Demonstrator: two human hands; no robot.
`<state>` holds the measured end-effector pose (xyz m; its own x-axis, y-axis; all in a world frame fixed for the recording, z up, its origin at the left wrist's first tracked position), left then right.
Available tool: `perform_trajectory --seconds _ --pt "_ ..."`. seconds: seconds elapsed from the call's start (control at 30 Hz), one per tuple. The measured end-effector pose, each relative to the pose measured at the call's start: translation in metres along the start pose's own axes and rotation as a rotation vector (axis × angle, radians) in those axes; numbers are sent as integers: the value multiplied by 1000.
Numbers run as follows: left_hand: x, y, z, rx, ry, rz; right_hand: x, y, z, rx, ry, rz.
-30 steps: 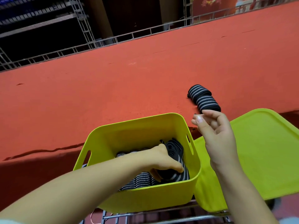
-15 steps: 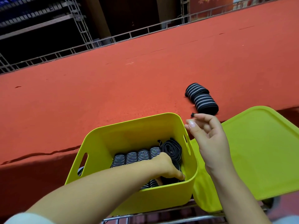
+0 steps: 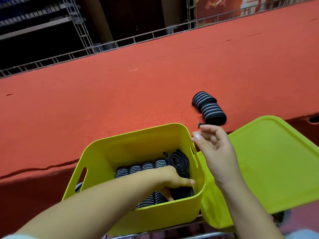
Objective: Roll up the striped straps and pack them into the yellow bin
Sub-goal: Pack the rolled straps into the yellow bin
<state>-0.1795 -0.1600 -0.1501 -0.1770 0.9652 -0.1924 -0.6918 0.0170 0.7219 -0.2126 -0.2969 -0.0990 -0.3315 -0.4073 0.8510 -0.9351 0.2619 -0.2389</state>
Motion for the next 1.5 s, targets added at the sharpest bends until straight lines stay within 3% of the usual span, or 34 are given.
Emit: perform_trajectory --seconds 0.17,0.37,0.5,0.6,0.77,1.07,1.5 --pt "9 17 38 -2 63 -64 11 -12 10 27 61 22" --pt "2 52 131 -399 264 -272 45 -64 23 20 374 35" --pt "-35 57 173 -506 398 -432 48 -118 29 9 679 -118" --pt "-71 38 182 -455 411 -473 40 -151 40 -33 844 -291" --pt "-123 -33 187 -353 456 -367 21 -187 62 -91 940 -488" --pt "-181 -129 191 -253 562 -132 -11 -214 84 87 1040 -746" --pt "-206 -179 181 -85 642 -62 -47 -236 88 92 964 -715"
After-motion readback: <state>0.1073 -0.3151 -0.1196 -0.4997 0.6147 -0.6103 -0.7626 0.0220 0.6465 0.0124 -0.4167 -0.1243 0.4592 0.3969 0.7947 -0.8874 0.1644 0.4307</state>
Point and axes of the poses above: each hand's wrist, its own y-axis away from the middle knuckle, its own z-axis out of the back of the hand, x = y × z, the point moved 2 cm from there along -y, towards the middle knuckle, and after that the axes turned 14 degrees about -y, right-handed, at the moved point
